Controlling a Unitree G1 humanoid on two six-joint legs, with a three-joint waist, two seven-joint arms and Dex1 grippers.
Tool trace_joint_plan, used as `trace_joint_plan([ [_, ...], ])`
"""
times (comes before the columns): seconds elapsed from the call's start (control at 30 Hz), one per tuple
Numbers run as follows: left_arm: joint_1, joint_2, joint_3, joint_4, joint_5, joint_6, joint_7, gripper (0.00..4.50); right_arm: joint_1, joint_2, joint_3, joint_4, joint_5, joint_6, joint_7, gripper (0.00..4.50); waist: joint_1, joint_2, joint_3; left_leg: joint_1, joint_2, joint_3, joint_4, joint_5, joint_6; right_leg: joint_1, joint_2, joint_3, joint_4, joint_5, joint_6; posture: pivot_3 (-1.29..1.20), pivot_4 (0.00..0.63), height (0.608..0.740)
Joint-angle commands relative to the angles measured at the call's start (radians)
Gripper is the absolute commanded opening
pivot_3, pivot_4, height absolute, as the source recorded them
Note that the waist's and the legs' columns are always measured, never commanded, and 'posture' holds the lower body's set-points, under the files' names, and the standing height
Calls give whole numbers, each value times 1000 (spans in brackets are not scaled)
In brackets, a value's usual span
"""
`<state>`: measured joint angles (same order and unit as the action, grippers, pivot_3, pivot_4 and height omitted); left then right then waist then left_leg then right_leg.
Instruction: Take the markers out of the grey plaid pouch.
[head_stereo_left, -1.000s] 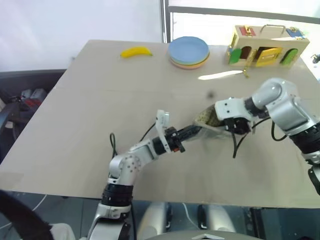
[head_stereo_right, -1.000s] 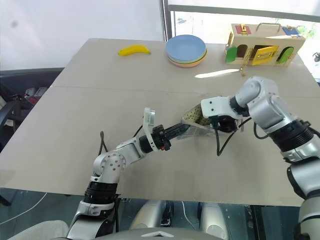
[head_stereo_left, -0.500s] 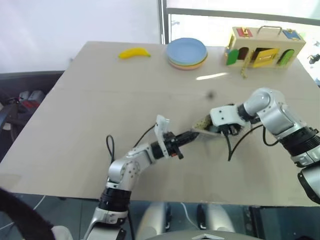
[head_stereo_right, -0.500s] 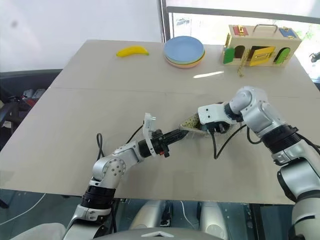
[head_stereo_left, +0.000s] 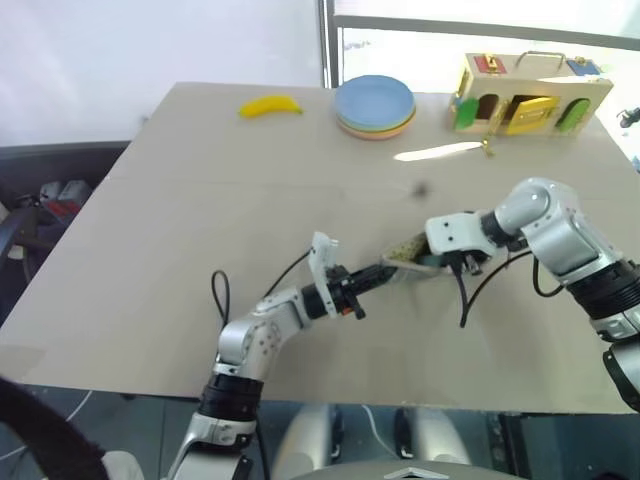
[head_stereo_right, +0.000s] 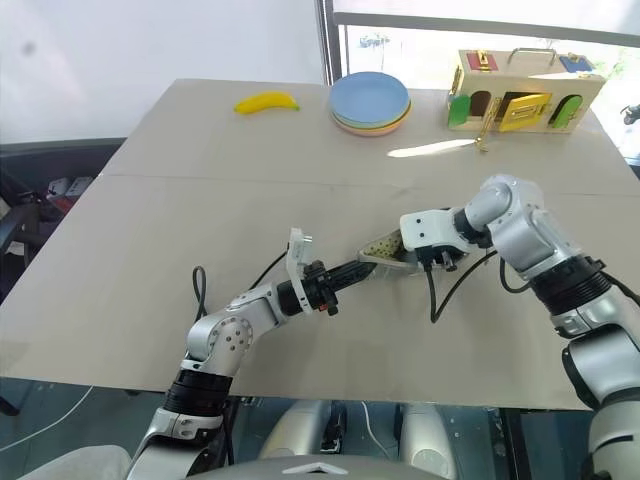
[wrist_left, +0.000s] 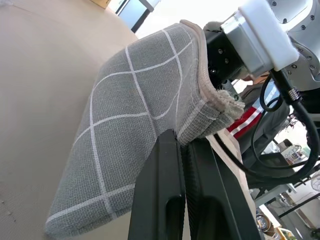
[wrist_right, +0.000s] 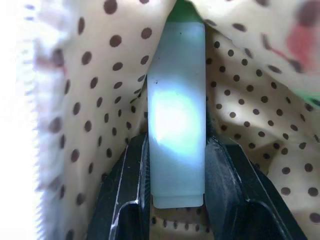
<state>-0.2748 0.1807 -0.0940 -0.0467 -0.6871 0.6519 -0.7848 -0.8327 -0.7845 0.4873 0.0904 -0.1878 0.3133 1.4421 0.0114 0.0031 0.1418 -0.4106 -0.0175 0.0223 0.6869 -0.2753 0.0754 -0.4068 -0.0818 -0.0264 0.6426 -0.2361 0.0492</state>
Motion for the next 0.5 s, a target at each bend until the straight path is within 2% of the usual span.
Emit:
trace_joint_plan([
  [0.03,-9,4,4,18,18,-10,-3,0,-34,-35,-79,-80,48,45,31,932,1,0,0,-2,0,0,0,0,0,-1,0,0,0,0,0,0,150,740],
  [0.33,-8,-2,-2,27,25,-19,-7,0,-81,-169,-79,-169,-26,37,30,932,3,0,1,-5,-1,0,-1,0,0,-5,-2,0,-1,0,0,0,150,740],
  [0.5,-10,-10,2,30,28,-20,-7,0,-78,-218,-103,-197,-13,54,49,932,0,0,1,-5,-1,0,-1,0,0,-5,-1,0,-1,0,0,0,150,740],
])
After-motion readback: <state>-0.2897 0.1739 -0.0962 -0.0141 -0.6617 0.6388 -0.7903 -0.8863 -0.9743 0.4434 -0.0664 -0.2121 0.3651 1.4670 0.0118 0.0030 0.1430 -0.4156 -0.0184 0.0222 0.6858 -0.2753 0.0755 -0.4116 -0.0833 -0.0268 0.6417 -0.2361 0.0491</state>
